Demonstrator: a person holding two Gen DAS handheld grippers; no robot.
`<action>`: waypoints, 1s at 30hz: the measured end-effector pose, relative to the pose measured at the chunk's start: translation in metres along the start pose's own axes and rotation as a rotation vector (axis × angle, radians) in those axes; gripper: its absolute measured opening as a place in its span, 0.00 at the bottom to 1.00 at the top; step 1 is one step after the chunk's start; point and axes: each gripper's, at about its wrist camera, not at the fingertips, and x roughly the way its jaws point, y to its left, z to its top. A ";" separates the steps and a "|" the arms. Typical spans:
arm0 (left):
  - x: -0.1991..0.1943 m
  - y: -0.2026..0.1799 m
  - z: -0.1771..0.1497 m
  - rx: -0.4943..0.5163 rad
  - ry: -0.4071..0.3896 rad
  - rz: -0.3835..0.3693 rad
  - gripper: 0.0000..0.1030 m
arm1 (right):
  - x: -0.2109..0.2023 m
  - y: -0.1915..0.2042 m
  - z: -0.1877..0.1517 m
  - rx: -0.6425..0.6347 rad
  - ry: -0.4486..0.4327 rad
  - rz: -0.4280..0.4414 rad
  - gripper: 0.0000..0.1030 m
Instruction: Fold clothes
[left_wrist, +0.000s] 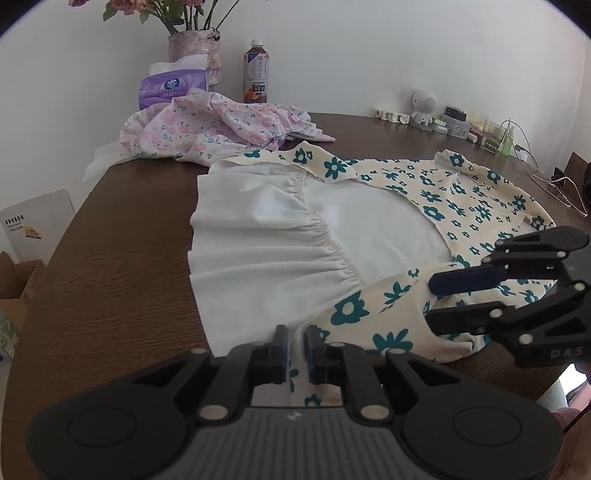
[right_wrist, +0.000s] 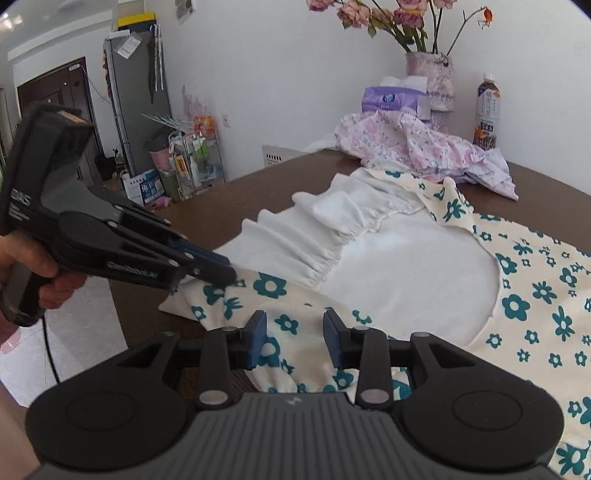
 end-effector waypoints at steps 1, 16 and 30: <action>-0.007 0.003 0.000 0.001 -0.011 -0.007 0.17 | 0.004 -0.003 -0.003 0.016 0.017 -0.005 0.33; -0.012 -0.010 -0.015 0.191 0.022 -0.002 0.02 | -0.001 -0.012 -0.013 0.088 -0.017 -0.008 0.33; -0.011 0.023 -0.007 0.028 0.013 0.106 0.34 | -0.004 -0.013 -0.021 0.065 -0.037 -0.043 0.37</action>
